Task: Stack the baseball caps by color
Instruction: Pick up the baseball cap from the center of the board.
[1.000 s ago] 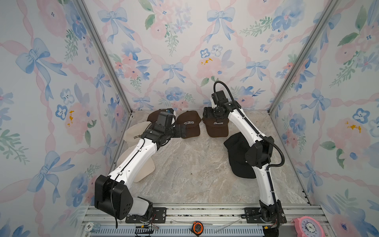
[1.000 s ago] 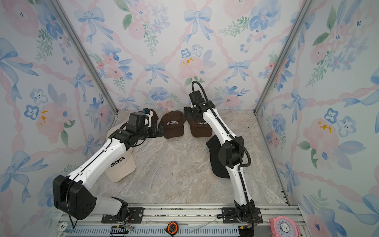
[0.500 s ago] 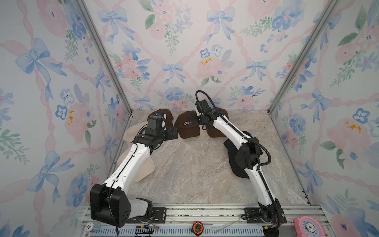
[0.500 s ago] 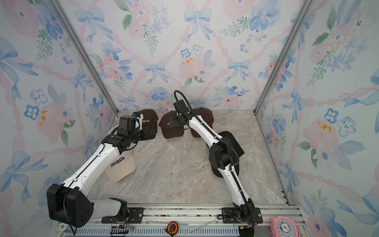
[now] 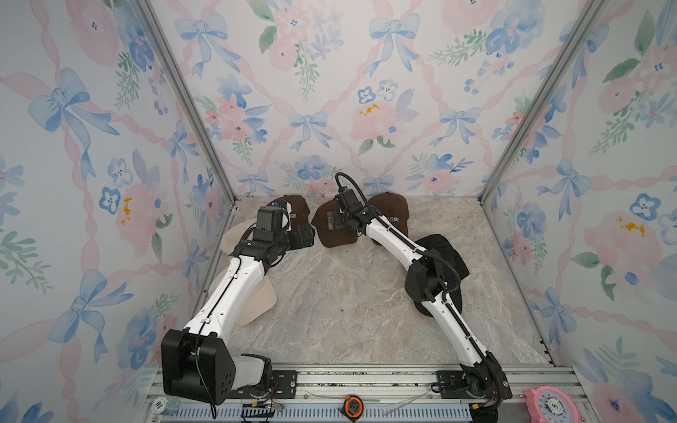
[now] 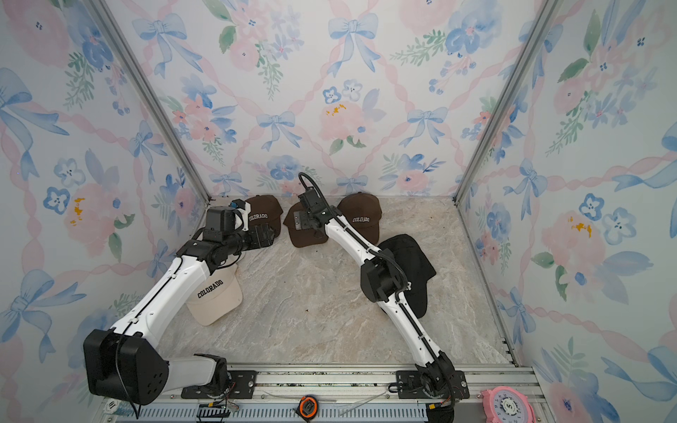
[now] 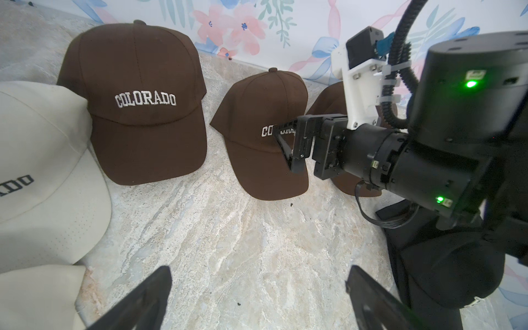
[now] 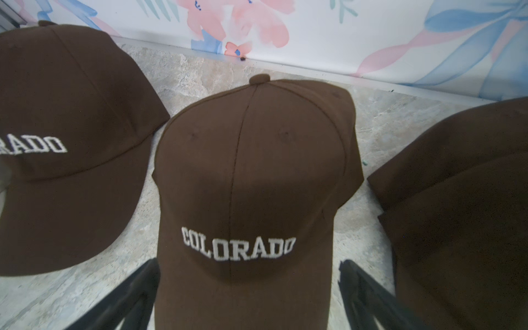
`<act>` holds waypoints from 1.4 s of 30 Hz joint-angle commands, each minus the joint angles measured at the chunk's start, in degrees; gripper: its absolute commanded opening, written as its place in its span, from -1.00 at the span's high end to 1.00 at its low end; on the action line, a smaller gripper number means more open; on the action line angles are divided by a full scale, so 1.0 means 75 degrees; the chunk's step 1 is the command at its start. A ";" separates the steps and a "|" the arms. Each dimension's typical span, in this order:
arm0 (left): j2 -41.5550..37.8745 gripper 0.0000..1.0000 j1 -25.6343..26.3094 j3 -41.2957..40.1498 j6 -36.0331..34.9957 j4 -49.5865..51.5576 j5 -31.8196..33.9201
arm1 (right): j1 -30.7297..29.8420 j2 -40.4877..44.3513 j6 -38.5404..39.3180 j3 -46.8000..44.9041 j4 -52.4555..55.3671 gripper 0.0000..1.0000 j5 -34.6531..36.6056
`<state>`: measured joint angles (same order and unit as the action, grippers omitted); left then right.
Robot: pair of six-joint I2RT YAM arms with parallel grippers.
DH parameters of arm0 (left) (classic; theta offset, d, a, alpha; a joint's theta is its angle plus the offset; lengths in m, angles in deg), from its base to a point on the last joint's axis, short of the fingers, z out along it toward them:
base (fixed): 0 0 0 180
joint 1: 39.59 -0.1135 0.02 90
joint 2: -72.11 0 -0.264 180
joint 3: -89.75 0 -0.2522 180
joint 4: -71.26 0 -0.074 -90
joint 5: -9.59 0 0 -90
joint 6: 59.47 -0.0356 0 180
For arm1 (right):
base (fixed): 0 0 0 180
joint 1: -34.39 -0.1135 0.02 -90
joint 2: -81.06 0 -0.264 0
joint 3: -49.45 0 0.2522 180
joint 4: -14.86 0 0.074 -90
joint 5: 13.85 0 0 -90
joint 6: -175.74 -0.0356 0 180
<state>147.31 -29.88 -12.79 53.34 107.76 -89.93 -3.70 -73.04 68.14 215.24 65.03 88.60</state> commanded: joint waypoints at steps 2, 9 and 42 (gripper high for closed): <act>-0.0104 -0.96 -0.0120 -0.0057 -0.0042 -0.0067 -0.0218 | -0.0012 -0.0520 -0.0050 0.0657 -0.0303 -0.97 0.0200; -0.0039 -0.96 -0.0258 -0.0023 -0.0076 -0.0067 -0.0336 | 0.0004 -0.0840 -0.0341 0.0765 -0.0415 -0.90 0.0133; 0.0288 -0.96 -0.0397 0.0262 0.0164 -0.0138 -0.0398 | 0.0471 0.1169 -0.0145 0.0108 0.0454 1.00 -0.0928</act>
<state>149.05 -32.52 -12.14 53.77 107.35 -92.29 -1.19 -71.82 65.86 216.64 67.02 83.18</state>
